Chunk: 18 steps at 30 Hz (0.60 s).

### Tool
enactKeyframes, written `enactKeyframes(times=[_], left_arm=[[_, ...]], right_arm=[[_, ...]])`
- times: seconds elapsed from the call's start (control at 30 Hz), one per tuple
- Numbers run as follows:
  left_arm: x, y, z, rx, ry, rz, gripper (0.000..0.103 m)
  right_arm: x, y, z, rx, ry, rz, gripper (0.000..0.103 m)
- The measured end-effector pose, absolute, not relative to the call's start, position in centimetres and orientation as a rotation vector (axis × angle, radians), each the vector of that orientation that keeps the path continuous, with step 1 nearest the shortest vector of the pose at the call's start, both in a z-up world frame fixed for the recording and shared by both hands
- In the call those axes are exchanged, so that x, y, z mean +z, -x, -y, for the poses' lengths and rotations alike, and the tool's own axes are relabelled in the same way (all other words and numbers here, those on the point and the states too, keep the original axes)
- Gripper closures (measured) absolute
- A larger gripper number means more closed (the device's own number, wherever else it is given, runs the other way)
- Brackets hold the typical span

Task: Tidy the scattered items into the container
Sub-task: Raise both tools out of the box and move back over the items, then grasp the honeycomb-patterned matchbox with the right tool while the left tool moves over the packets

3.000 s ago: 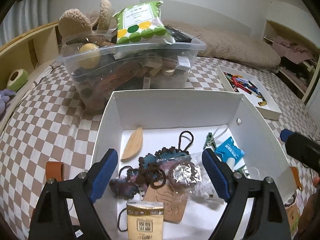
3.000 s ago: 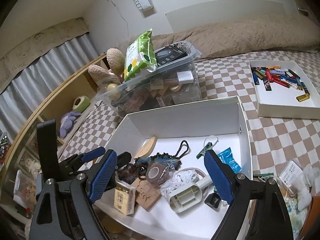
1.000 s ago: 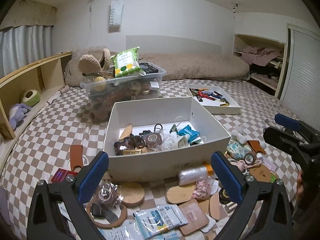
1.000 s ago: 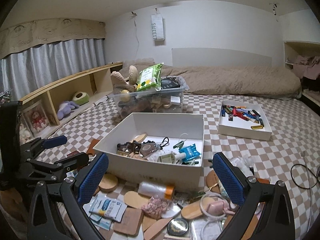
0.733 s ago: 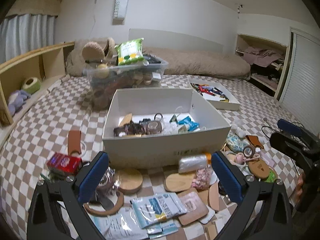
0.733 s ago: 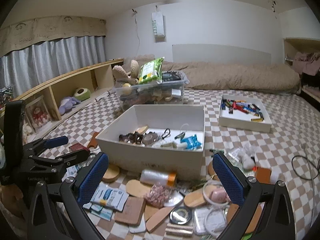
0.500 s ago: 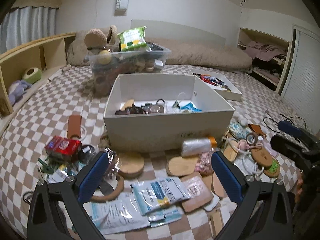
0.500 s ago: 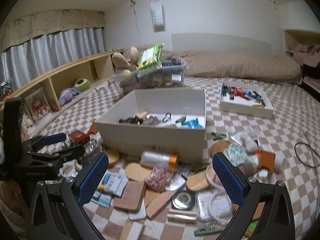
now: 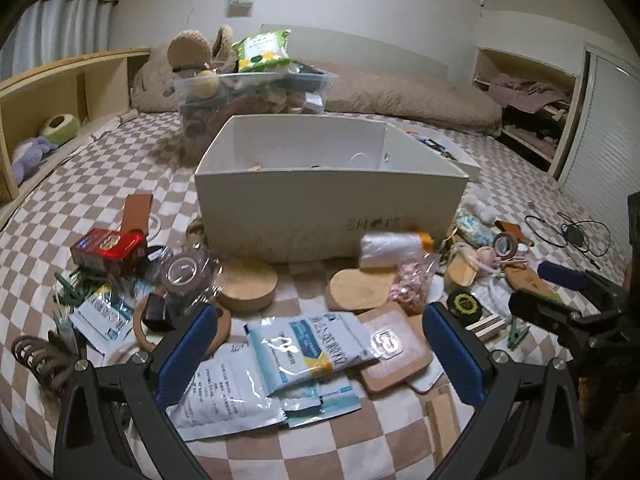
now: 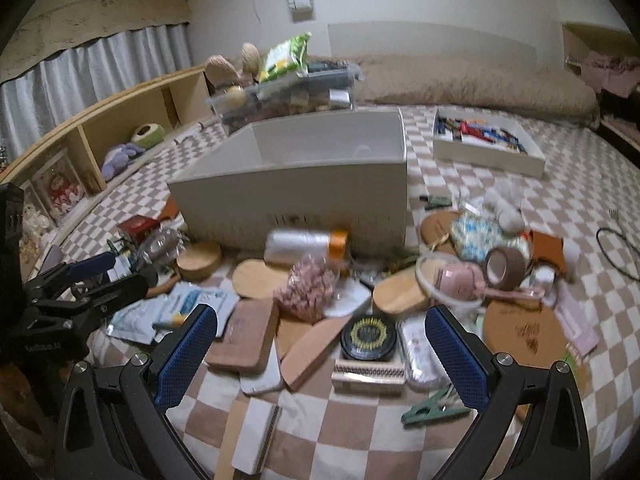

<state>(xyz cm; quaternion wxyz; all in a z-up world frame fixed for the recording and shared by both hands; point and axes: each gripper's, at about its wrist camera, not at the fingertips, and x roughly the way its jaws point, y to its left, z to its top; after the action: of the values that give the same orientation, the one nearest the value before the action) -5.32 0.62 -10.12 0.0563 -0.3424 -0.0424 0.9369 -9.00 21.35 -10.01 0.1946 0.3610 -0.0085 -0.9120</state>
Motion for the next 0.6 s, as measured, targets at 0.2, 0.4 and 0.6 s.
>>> enactKeyframes(times=[0.2,0.4,0.6], left_arm=[[-11.8,5.5,-0.5,2.827,1.103,0.145,0.000],[-13.2,5.3,-0.2,2.804,1.154,0.155,0.000],[-13.6,4.7,-0.7,2.780,1.136,0.153,0.000]], right_arm=[[-12.1,9.5,-21.7,-2.520,-1.159,0.093,0.000],[-14.0,9.9,-22.5,-2.476,-1.257,0.158,0.000],[-15.0,10.8,-22.8,-2.451,-1.321,0.190,0.002]])
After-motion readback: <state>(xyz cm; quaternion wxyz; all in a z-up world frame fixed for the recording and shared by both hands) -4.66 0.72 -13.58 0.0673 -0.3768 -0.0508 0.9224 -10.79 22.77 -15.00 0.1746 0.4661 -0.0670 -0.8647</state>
